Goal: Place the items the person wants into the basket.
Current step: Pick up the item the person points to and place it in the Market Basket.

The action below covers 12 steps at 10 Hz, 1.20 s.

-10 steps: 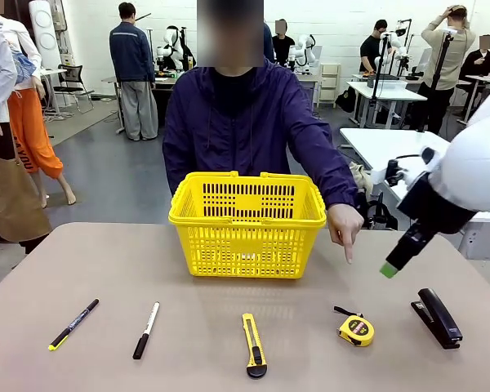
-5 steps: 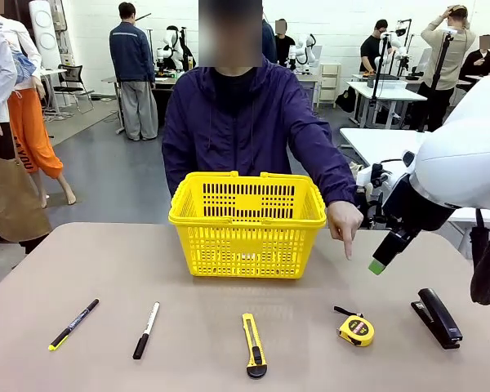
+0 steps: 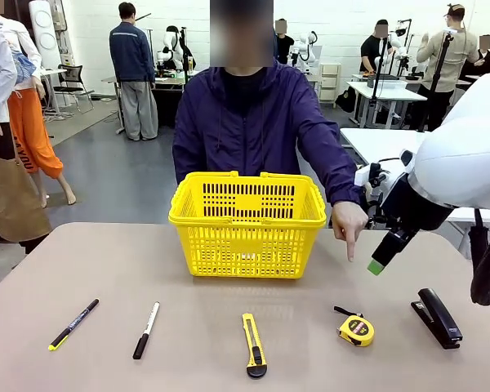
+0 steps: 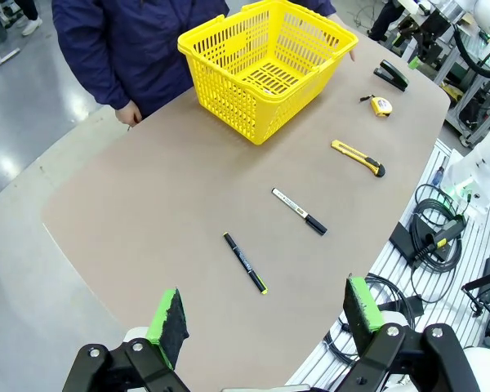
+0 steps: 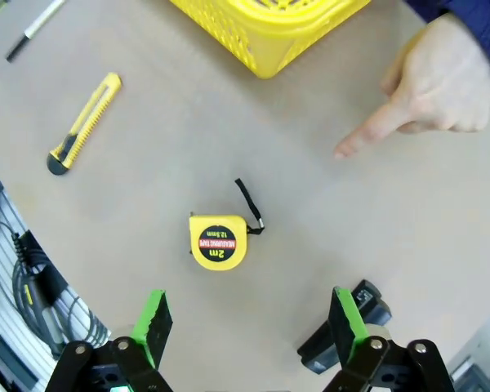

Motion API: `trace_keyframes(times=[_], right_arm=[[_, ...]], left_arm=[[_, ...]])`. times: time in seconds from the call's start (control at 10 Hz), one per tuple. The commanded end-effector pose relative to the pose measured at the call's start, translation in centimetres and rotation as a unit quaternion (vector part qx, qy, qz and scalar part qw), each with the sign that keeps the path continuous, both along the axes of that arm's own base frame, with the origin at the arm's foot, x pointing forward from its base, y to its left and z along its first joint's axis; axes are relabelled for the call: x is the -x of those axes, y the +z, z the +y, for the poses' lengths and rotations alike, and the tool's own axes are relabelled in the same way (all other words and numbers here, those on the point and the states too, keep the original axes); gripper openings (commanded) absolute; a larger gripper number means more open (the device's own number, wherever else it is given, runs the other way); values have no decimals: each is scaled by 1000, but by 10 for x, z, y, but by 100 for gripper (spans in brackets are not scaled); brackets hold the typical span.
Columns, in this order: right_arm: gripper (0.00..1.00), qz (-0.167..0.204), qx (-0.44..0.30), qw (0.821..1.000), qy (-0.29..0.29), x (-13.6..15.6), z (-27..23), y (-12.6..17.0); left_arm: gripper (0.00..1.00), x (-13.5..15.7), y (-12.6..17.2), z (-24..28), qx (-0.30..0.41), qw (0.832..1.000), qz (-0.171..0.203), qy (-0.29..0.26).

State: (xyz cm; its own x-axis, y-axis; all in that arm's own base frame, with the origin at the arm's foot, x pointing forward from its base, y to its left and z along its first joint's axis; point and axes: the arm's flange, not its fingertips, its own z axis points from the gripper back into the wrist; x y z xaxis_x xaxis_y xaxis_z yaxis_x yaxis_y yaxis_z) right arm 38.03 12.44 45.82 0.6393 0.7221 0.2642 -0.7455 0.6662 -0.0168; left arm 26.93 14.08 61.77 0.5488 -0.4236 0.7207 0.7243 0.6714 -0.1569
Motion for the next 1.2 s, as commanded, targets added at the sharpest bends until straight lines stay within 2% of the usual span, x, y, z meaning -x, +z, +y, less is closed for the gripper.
trace_keyframes(times=[0.0, 0.2, 0.5, 0.6, 0.9, 1.1], right_arm=[[100, 20, 67, 998, 2, -16, 13, -40], [100, 41, 92, 995, 13, -23, 25, -64], [100, 55, 115, 990, 52, -16, 50, -94], [100, 44, 116, 990, 64, -10, 60, -101], [100, 47, 132, 985, 101, 5, 76, -111], [100, 37, 138, 984, 108, 7, 74, -117]], left_arm=[[100, 0, 0, 1, 2, 1000, -4, -7], [100, 0, 0, 1, 2, 1000, -4, -7], [100, 0, 0, 1, 2, 1000, -4, -7], [100, 0, 0, 1, 2, 1000, -4, -7], [100, 0, 0, 1, 2, 1000, -4, -7], [100, 0, 0, 1, 2, 1000, -4, -7]])
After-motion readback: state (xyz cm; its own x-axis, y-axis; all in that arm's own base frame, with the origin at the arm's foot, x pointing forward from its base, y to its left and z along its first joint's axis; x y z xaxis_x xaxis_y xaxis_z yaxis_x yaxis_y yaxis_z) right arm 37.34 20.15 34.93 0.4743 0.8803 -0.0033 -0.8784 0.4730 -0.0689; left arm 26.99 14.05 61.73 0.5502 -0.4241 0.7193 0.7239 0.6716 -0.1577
